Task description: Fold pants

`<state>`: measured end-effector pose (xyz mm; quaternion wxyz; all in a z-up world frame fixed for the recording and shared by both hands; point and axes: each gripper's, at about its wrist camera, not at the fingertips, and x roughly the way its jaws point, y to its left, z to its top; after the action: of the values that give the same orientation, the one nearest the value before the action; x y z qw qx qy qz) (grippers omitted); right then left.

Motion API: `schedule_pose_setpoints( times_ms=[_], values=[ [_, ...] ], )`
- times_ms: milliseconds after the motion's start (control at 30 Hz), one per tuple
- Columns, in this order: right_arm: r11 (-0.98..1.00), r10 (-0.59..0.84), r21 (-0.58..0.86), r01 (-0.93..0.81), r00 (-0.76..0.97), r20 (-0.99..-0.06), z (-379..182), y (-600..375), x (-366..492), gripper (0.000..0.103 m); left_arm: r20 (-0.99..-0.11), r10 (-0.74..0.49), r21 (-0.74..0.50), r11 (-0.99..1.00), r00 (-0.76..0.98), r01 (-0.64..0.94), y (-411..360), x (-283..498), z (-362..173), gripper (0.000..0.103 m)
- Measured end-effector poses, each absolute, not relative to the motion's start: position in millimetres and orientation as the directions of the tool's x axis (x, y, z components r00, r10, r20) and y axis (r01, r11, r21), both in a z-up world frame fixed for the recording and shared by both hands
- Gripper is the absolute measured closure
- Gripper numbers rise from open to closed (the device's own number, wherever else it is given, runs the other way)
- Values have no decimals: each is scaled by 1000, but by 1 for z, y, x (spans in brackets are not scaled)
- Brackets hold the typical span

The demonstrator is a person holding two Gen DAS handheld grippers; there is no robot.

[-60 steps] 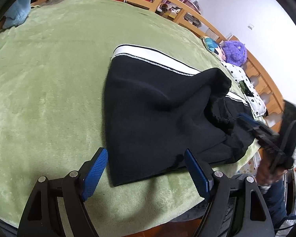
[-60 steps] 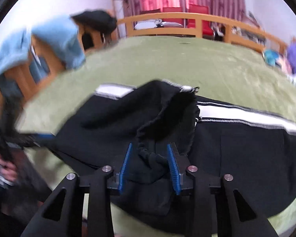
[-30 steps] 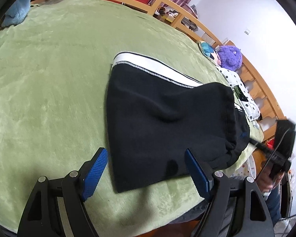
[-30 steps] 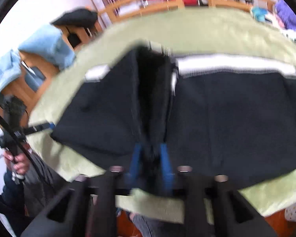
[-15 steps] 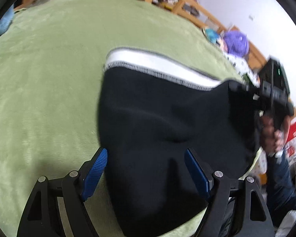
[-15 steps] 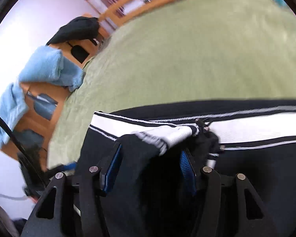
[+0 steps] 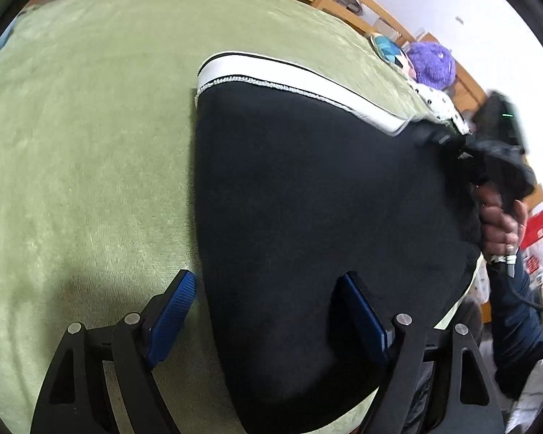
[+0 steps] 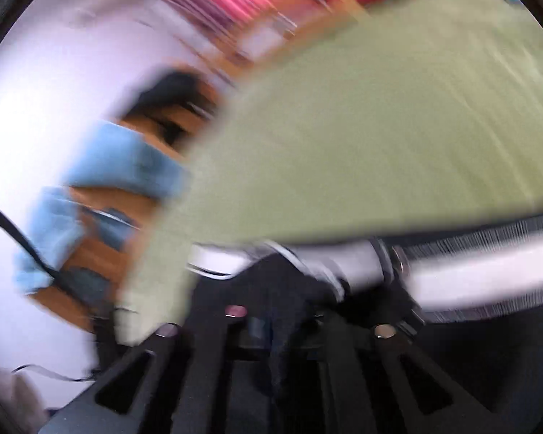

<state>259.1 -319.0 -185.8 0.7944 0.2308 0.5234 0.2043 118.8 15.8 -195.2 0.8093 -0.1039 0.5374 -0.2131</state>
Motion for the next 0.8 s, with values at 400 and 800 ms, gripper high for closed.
schedule_pose_setpoints(
  times_ms=[400,800],
  values=[
    [899,423,426,-98,441,-791,-165,-331,130,61,-816,-462,-424,887,348,183,32,88,-185,22],
    [955,285,282,-89,526,-801,-157,-332,77,65,-783,-473,-499,865,405,46,24,85,-193,31]
  ],
)
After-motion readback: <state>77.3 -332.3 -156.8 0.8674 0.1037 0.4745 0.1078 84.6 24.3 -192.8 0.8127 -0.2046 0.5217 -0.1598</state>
